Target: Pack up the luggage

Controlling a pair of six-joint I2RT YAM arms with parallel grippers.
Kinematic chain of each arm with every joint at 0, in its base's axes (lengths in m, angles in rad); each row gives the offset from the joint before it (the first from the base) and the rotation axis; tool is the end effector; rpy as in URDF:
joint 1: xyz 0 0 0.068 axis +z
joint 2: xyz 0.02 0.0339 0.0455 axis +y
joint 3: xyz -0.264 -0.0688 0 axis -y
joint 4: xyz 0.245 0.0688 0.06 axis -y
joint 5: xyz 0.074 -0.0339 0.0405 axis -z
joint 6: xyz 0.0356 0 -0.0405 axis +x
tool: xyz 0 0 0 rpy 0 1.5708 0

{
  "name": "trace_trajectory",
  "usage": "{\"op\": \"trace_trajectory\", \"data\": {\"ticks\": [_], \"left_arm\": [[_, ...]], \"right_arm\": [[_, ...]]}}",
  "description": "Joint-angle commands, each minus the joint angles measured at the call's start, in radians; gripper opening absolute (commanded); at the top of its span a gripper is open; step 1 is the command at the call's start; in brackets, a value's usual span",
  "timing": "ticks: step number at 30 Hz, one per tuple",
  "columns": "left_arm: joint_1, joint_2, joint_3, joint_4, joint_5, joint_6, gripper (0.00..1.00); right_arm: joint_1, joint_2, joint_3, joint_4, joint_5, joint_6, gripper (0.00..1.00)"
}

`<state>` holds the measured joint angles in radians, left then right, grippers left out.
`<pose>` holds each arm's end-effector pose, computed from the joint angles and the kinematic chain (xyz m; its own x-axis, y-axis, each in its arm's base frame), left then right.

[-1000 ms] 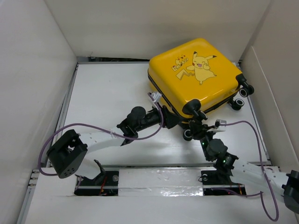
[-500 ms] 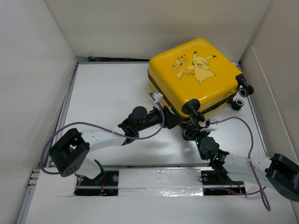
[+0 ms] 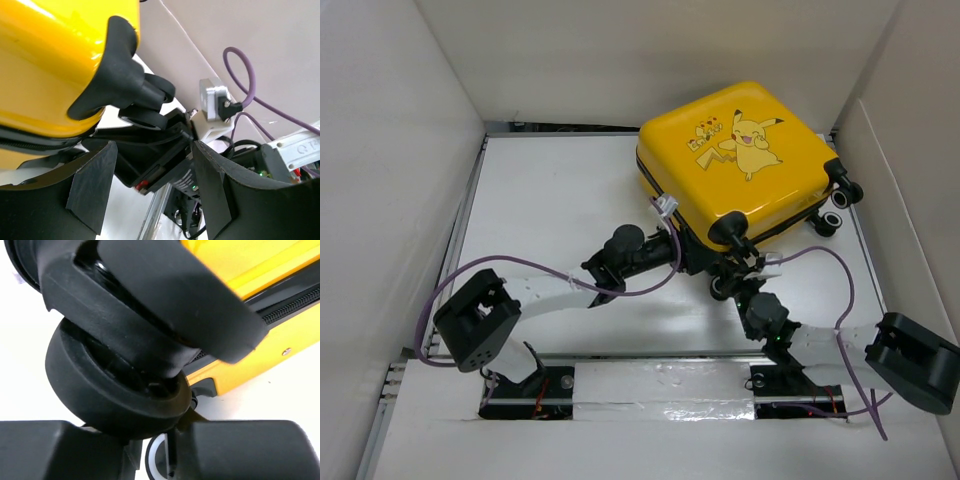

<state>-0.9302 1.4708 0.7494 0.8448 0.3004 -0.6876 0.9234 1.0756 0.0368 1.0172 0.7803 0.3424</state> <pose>0.1855 -0.2664 0.2727 -0.5406 -0.2892 -0.7900 0.7741 0.1966 -0.6017 0.1224 0.1203 0.1629 -0.0602 0.3160 -0.9468 -0.1301 0.9380 0.3214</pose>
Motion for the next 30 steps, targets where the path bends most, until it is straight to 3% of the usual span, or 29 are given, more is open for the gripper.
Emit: {"op": "trace_trajectory", "data": {"ticks": [1, 3, 4, 5, 11, 17, 20, 22, 26, 30], "left_arm": [[-0.01, 0.005, 0.06, 0.031, 0.008, 0.02, 0.59], [-0.01, 0.011, 0.074, 0.025, 0.011, 0.022, 0.59], [-0.01, 0.019, 0.079, 0.022, 0.011, 0.022, 0.59], [-0.01, 0.022, 0.085, 0.014, 0.009, 0.023, 0.59], [-0.029, 0.091, 0.211, -0.079, 0.009, 0.056, 0.58], [-0.038, 0.174, 0.336, -0.15, 0.069, 0.046, 0.58], [-0.038, 0.186, 0.378, -0.168, 0.098, 0.037, 0.58], [-0.048, 0.194, 0.395, -0.177, 0.109, 0.033, 0.58], [-0.048, 0.189, 0.407, -0.171, 0.14, 0.0, 0.58], [-0.059, 0.177, 0.41, -0.164, 0.141, -0.02, 0.6]], "right_arm": [[-0.005, 0.044, 0.032, 0.19, 0.002, -0.029, 0.17], [-0.005, 0.053, 0.031, 0.224, 0.01, -0.034, 0.11], [-0.005, 0.052, 0.031, 0.23, 0.023, -0.039, 0.01], [0.011, 0.049, 0.029, 0.231, 0.036, -0.036, 0.0], [0.09, 0.081, 0.037, 0.225, 0.062, -0.005, 0.0], [0.262, 0.327, 0.119, 0.339, 0.131, -0.022, 0.0], [0.308, 0.508, 0.17, 0.538, 0.143, -0.128, 0.0], [0.318, 0.578, 0.186, 0.733, 0.14, -0.173, 0.0], [0.318, 0.621, 0.273, 0.69, 0.14, -0.18, 0.0], [0.276, 0.667, 0.347, 0.767, 0.111, -0.226, 0.0]]}}
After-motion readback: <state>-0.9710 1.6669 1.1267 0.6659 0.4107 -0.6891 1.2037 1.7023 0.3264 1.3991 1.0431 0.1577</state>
